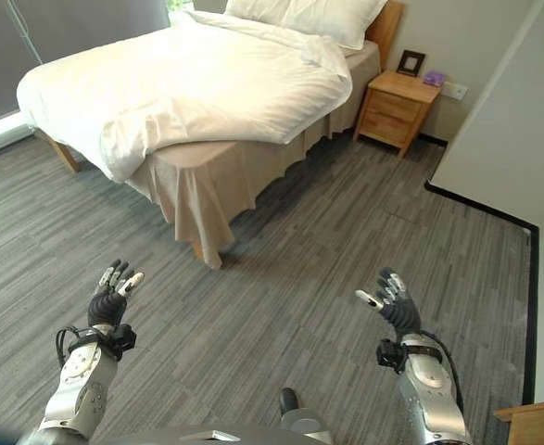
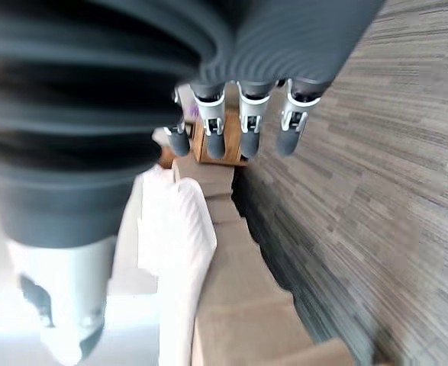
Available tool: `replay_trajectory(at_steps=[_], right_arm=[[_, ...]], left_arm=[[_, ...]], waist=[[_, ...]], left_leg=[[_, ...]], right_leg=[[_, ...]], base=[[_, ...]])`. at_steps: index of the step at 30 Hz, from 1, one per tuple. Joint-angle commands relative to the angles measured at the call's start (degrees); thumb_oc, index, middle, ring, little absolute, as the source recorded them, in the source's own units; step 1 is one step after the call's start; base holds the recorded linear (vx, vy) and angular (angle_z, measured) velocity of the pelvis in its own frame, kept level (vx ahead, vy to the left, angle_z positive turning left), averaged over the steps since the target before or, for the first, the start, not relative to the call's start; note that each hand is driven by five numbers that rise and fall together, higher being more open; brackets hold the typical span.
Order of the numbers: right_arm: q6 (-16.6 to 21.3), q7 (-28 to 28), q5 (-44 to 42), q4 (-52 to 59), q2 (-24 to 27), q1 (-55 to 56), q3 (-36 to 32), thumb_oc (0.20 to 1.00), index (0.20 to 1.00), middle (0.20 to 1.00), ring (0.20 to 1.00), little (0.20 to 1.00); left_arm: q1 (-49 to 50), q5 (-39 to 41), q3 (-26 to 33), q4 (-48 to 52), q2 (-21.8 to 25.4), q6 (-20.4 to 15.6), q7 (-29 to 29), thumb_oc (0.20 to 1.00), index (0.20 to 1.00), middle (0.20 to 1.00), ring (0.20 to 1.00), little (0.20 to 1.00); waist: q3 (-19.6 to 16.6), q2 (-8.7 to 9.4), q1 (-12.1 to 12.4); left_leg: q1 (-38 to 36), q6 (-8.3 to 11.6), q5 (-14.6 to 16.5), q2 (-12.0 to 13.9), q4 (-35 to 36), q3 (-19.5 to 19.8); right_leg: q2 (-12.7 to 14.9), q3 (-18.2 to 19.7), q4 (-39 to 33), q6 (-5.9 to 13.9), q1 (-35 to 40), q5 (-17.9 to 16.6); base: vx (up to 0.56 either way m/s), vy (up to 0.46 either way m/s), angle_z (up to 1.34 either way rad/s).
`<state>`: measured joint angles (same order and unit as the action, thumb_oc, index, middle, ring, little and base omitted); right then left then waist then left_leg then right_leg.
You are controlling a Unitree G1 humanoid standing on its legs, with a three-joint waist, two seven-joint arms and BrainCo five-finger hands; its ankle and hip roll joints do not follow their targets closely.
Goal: Making the bed.
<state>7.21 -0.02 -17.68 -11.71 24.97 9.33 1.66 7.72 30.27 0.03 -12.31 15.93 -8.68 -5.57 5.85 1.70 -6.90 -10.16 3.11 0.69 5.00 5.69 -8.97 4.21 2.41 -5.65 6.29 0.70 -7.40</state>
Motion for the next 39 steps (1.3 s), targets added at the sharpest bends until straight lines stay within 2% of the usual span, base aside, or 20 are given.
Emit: replay_trajectory(at_steps=[1, 10, 14, 15, 16, 17, 18, 20, 22, 23, 24, 26, 27, 28, 29, 30, 31, 35, 37, 39], right_arm=[[2.7, -0.1, 2.9, 3.2, 1.6, -7.7, 0.2, 1.0, 1.0, 1.0, 1.0, 1.0], [2.1, 1.8, 4.6, 3.8, 2.7, -6.9, 0.2, 1.0, 1.0, 1.0, 1.0, 1.0], [2.0, 1.1, 5.1, 2.3, 0.6, -4.4, -1.6, 1.0, 1.0, 1.0, 1.0, 1.0], [1.9, 1.3, 5.2, 2.2, -0.5, -3.5, -1.5, 1.0, 1.0, 1.0, 1.0, 1.0], [1.9, 1.5, 5.1, 2.4, -1.0, -2.7, -1.4, 1.0, 1.0, 1.0, 1.0, 1.0], [1.9, 1.5, 5.1, 2.4, -1.0, -2.7, -1.4, 1.0, 1.0, 1.0, 1.0, 1.0], [2.0, 1.6, 5.3, 2.6, -1.6, -2.4, -0.9, 1.0, 1.0, 1.0, 1.0, 1.0], [1.8, 1.7, 5.8, 2.5, -1.8, -2.2, -0.7, 1.0, 1.0, 1.0, 1.0, 1.0], [1.9, 2.1, 6.5, 2.5, -1.8, -1.9, -0.8, 1.0, 1.0, 1.0, 1.0, 1.0], [2.2, 1.8, 5.9, 1.5, -1.5, -1.9, -1.1, 1.0, 1.0, 1.0, 1.0, 1.0], [2.3, 1.8, 5.9, 1.5, -1.4, -1.9, -1.1, 1.0, 1.0, 1.0, 1.0, 1.0], [2.6, 1.8, 5.4, 1.1, -1.3, -1.8, -1.3, 1.0, 1.0, 1.0, 1.0, 1.0], [2.7, 2.2, 5.1, 1.0, -0.7, -1.5, -1.1, 1.0, 1.0, 1.0, 1.0, 1.0], [2.6, 2.4, 5.2, 1.3, -0.2, -1.3, -1.1, 1.0, 1.0, 1.0, 1.0, 1.0], [2.5, 2.9, 5.1, 1.6, 0.1, -0.8, -1.0, 1.0, 1.0, 1.0, 1.0, 1.0], [2.5, 2.7, 5.6, 0.9, 1.8, -2.4, -1.2, 1.0, 1.0, 1.0, 1.0, 1.0], [2.5, 2.7, 5.6, 0.9, 1.9, -2.4, -1.2, 1.0, 1.0, 1.0, 1.0, 1.0], [3.8, 1.7, 4.2, 0.3, 4.1, -2.1, -4.1, 1.0, 1.0, 1.0, 1.0, 1.0], [4.0, 1.2, 4.4, 0.1, 5.0, -1.8, -4.9, 1.0, 1.0, 1.0, 1.0, 1.0], [4.2, 0.2, 3.9, -0.6, 5.8, -1.2, -6.1, 1.0, 1.0, 1.0, 1.0, 1.0]], left_arm=[[-6.4, -0.2, -0.6, -1.0, 2.9, -3.2, 0.2, 1.0, 1.0, 1.0, 1.0, 1.0], [-6.2, -0.9, 1.0, -0.7, 4.4, -3.9, 0.1, 1.0, 1.0, 1.0, 1.0, 1.0], [-4.1, -1.7, 3.4, -1.1, 4.9, -3.3, -0.4, 1.0, 1.0, 1.0, 1.0, 1.0], [-3.6, -1.6, 4.4, -0.9, 4.8, -3.2, -0.9, 1.0, 1.0, 1.0, 1.0, 1.0], [-3.5, -1.8, 4.8, -0.6, 4.8, -3.1, -1.1, 1.0, 1.0, 1.0, 1.0, 1.0], [-3.5, -1.8, 4.8, -0.5, 4.8, -3.1, -1.1, 1.0, 1.0, 1.0, 1.0, 1.0], [-3.3, -2.3, 5.4, 0.0, 5.2, -3.1, -1.3, 1.0, 1.0, 1.0, 1.0, 1.0], [-3.3, -2.9, 5.6, 0.3, 5.4, -3.0, -1.5, 1.0, 1.0, 1.0, 1.0, 1.0], [-3.0, -3.9, 6.6, 3.5, 5.8, -3.4, -1.2, 1.0, 1.0, 1.0, 1.0, 1.0], [-3.1, -3.0, 6.4, 4.3, 5.7, -3.9, -1.0, 1.0, 1.0, 1.0, 1.0, 1.0], [-3.1, -3.0, 6.4, 4.3, 5.7, -4.0, -1.0, 1.0, 1.0, 1.0, 1.0, 1.0], [-3.4, -2.8, 6.0, 4.9, 5.6, -4.2, -0.6, 1.0, 1.0, 1.0, 1.0, 1.0], [-4.1, -2.7, 5.1, 5.3, 5.8, -4.7, -0.3, 1.0, 1.0, 1.0, 1.0, 1.0], [-4.3, -2.8, 4.6, 5.4, 5.7, -5.0, -0.5, 1.0, 1.0, 1.0, 1.0, 1.0], [-4.9, -1.8, 3.8, 5.7, 5.0, -5.0, -0.2, 1.0, 1.0, 1.0, 1.0, 1.0], [-6.5, 0.7, 1.9, 5.8, 2.9, -5.1, 0.5, 1.0, 1.0, 1.0, 1.0, 1.0], [-6.5, 0.7, 1.9, 5.8, 2.9, -5.1, 0.5, 1.0, 1.0, 1.0, 1.0, 1.0], [-8.9, 2.1, -1.7, 5.4, 2.4, -4.9, 2.2, 1.0, 1.0, 1.0, 1.0, 1.0], [-10.3, 2.6, -2.3, 5.2, 2.4, -5.0, 2.0, 1.0, 1.0, 1.0, 1.0, 1.0], [-10.8, 3.6, -2.3, 5.6, 2.5, -5.2, 1.5, 1.0, 1.0, 1.0, 1.0, 1.0]], waist=[[0.6, 1.23, 2.3], [1.5, 1.93, 3.5], [2.6, 1.82, 3.0], [3.2, 1.39, 2.5], [3.7, 1.05, 2.2], [3.6, 1.11, 2.2], [4.4, 0.3, 1.7], [4.4, 0.0, 1.6], [3.9, -0.52, 0.6], [3.5, -0.29, -0.6], [3.6, -0.52, -0.7], [3.4, -0.43, -1.8], [3.3, -0.45, -3.0], [3.2, -0.46, -3.3], [2.9, -0.76, -3.1], [1.5, -1.37, -3.3], [1.5, -1.47, -3.4], [0.9, -1.87, -4.2], [1.3, -0.51, -4.5], [1.9, 1.8, -4.1]], left_leg=[[-0.5, -2.08, 0.0, -1.8, -0.7, 1.5], [0.2, -3.3, 0.8, -3.4, -0.7, 2.5], [-0.4, -4.52, 1.6, -4.4, -0.7, 2.2], [-1.1, -5.04, 1.8, -4.8, -0.7, 2.5], [-1.6, -5.26, 1.8, -4.8, -0.7, 3.0], [-1.6, -5.26, 1.8, -4.8, -0.7, 2.9], [-2.5, -5.58, 2.1, -4.5, -0.7, 3.0], [-2.9, -5.62, 2.1, -4.4, -0.7, 3.0], [-4.7, -4.88, 3.0, -4.4, -0.7, 3.4], [-6.0, -4.14, 4.1, -4.6, -0.7, 4.9], [-6.1, -4.1, 4.2, -4.3, -0.7, 5.0], [-7.2, -3.63, 4.7, -4.2, -0.7, 6.1], [-8.8, -2.78, 5.5, -3.7, -0.7, 7.7], [-9.4, -2.63, 5.5, -3.5, -0.7, 8.3], [-9.5, -2.28, 4.7, -2.9, -0.7, 9.1], [-9.8, -1.59, 2.4, -1.8, -1.5, 9.9], [-9.7, -1.54, 2.4, -1.7, -1.5, 10.0], [-5.8, 2.61, -5.7, 0.8, -12.4, 10.7], [-1.3, 4.79, -11.0, 1.7, -23.2, 9.5], [2.9, 4.43, -13.3, 2.6, -33.1, 6.7]], right_leg=[[2.3, -1.8, 7.5, 2.82, -0.3, 0.7], [3.7, -1.7, 9.4, 3.97, -1.1, -0.1], [4.1, 0.1, 17.3, 4.91, -4.5, -1.4], [3.5, 1.0, 24.5, 5.24, -7.4, -3.9], [3.0, 1.5, 28.0, 5.44, -9.1, -5.9], [3.0, 1.6, 28.3, 5.46, -9.3, -5.8], [2.7, 1.5, 33.8, 5.48, -12.5, -7.7], [2.8, 0.7, 34.8, 5.16, -13.9, -7.5], [3.7, -1.7, 29.6, 4.56, -17.2, -6.0], [2.5, -1.7, 22.4, 4.47, -17.4, -5.2], [2.4, -2.1, 22.0, 4.44, -16.9, -5.3], [0.8, -0.9, 15.5, 4.58, -16.8, -5.3], [-0.7, 1.0, 10.7, 5.34, -17.4, -6.8], [-1.3, 1.8, 11.1, 5.65, -17.7, -6.9], [-1.5, 2.0, 11.9, 4.9, -16.9, -4.7], [-3.1, 1.5, 13.3, 2.87, -15.5, -3.6], [-3.2, 1.4, 13.4, 2.82, -15.6, -3.5], [-4.3, -1.6, 12.9, -0.83, -11.0, -0.1], [-4.0, -2.0, 11.6, -2.6, -7.9, 0.4], [-3.6, -1.9, 10.4, -4.64, -4.6, 1.2]], base=[[0.03, 0.066, 0.03], [0.03, 0.089, 0.05], [0.02, 0.138, -0.07], [0.04, 0.166, -0.15], [0.03, 0.129, -0.15], [0.05, 0.125, -0.12], [0.07, 0.112, 0.01], [0.14, 0.08, 0.07], [0.36, -0.006, 0.21], [0.31, -0.045, 0.35], [0.33, -0.072, 0.38], [0.27, -0.067, 0.4], [0.35, -0.092, 0.51], [0.39, -0.133, 0.49], [0.39, -0.198, 0.89], [0.31, -0.176, 0.8], [0.44, -0.256, 0.7], [0.27, -0.19, 0.27], [0.23, -0.254, 0.37], [0.26, -0.31, 0.25]])
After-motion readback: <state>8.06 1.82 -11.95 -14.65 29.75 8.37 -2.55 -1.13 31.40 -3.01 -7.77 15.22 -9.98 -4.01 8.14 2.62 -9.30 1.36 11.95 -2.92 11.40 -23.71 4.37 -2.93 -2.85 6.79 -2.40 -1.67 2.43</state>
